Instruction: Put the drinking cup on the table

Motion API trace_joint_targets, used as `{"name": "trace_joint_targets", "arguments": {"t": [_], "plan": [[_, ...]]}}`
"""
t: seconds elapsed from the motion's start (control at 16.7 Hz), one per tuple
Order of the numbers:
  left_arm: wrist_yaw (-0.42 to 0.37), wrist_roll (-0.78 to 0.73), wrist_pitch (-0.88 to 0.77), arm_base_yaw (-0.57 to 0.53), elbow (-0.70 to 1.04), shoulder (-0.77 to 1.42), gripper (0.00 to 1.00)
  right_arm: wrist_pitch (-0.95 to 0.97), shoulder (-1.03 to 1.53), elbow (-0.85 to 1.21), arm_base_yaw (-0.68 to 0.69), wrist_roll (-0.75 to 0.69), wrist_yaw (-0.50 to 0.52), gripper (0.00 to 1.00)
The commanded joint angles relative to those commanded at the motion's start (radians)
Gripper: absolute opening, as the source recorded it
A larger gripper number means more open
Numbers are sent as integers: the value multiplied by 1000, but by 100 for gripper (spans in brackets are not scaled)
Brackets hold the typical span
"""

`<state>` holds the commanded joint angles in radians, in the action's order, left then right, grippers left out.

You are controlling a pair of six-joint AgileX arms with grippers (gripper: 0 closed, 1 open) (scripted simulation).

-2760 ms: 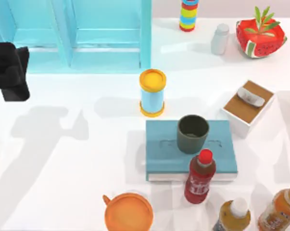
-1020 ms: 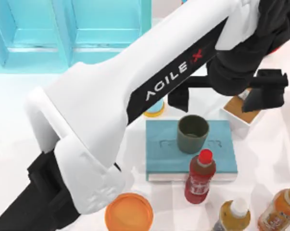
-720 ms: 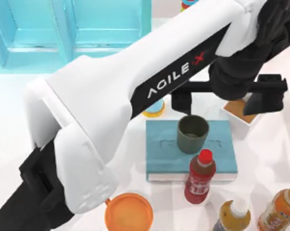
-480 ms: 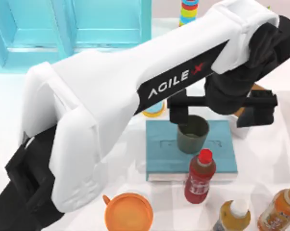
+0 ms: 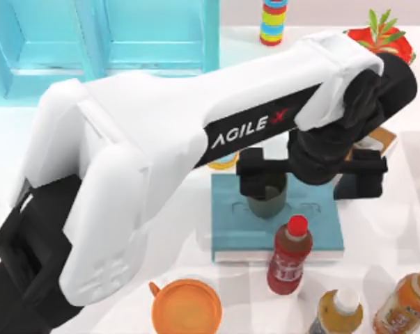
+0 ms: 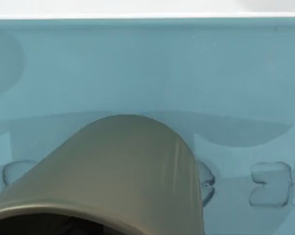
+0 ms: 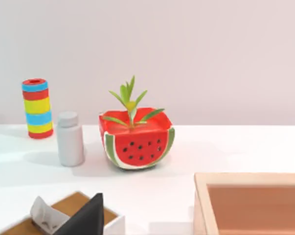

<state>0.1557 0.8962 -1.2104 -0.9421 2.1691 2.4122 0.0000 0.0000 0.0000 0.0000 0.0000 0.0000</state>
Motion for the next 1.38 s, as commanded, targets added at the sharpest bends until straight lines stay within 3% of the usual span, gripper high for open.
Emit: {"name": "trace_joint_targets", "arguments": {"t": [0.12, 0.9, 1.38], "plan": [[0, 0, 0, 0, 0, 0, 100, 0, 0, 0, 0, 0, 0, 100], [0, 0, 0, 0, 0, 0, 2, 0, 0, 0, 0, 0, 0, 100], [0, 0, 0, 0, 0, 0, 0, 0, 0, 0, 0, 0, 0, 100]]}}
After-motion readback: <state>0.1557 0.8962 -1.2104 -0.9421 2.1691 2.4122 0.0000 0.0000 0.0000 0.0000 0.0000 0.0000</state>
